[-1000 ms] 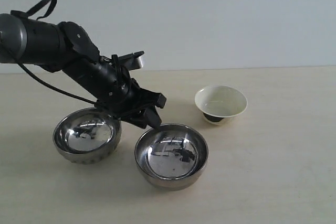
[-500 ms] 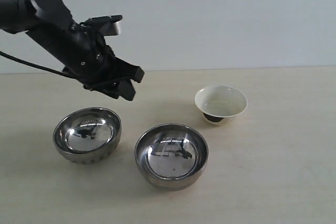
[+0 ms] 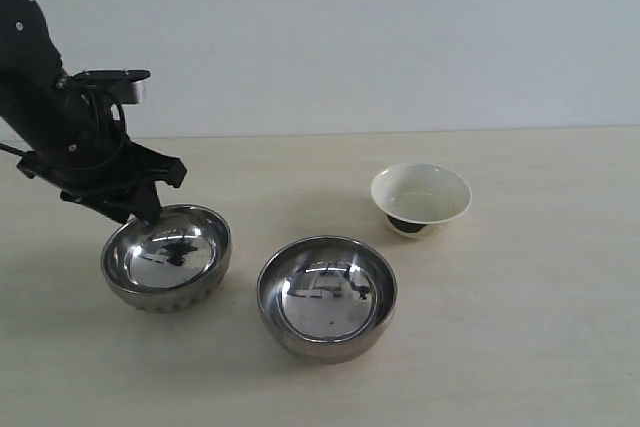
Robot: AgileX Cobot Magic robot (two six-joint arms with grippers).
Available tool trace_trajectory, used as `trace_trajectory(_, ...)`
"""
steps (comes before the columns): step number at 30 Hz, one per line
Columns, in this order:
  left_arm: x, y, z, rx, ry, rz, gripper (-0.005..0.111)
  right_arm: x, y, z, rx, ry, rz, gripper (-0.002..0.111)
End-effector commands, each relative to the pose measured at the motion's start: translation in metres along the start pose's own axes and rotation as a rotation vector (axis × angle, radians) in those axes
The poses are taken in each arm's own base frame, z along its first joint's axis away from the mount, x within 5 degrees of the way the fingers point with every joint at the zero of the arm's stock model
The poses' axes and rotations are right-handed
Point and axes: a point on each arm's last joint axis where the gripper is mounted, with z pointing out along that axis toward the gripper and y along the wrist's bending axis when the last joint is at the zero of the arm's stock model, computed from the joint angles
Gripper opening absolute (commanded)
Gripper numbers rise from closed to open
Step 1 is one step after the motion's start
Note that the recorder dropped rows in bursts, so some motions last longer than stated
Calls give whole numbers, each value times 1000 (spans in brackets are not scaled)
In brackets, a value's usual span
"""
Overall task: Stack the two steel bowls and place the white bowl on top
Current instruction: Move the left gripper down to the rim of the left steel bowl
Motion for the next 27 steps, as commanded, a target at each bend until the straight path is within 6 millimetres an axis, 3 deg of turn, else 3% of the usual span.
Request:
trace_trajectory(1, 4, 18, 0, -22, -3, -62, 36, -1, 0, 0, 6, -9, -2, 0)
trace_trajectory(17, 10, 36, 2, -49, 13, -104, 36, -1, 0, 0, 6, -9, -2, 0)
trace_trajectory(27, 25, 45, 17, -60, 1, -138, 36, -1, 0, 0, 6, -9, -2, 0)
